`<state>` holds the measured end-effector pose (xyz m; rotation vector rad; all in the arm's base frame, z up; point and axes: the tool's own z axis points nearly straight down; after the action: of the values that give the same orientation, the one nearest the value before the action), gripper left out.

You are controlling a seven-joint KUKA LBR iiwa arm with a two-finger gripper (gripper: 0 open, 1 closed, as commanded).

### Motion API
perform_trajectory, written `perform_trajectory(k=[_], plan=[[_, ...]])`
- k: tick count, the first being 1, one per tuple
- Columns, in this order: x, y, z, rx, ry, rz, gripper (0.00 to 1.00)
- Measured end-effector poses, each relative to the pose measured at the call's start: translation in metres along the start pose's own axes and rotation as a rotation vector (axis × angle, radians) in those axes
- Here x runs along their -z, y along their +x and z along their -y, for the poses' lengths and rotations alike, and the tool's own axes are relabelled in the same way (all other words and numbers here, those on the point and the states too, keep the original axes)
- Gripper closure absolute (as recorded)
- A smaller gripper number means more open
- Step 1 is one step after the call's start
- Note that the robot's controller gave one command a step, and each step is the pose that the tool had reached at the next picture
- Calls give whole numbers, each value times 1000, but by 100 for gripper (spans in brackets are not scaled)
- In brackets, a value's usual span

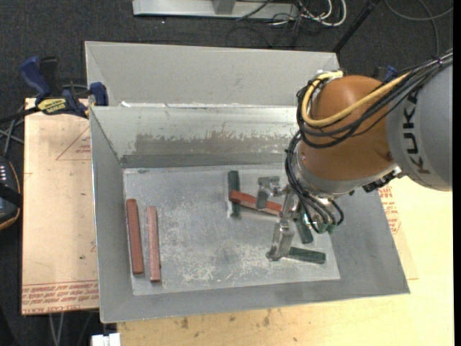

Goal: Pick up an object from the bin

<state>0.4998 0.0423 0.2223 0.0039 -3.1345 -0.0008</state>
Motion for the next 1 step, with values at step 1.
perform_trajectory(k=[1], plan=[[3, -2, 0, -2, 0, 7, 0]])
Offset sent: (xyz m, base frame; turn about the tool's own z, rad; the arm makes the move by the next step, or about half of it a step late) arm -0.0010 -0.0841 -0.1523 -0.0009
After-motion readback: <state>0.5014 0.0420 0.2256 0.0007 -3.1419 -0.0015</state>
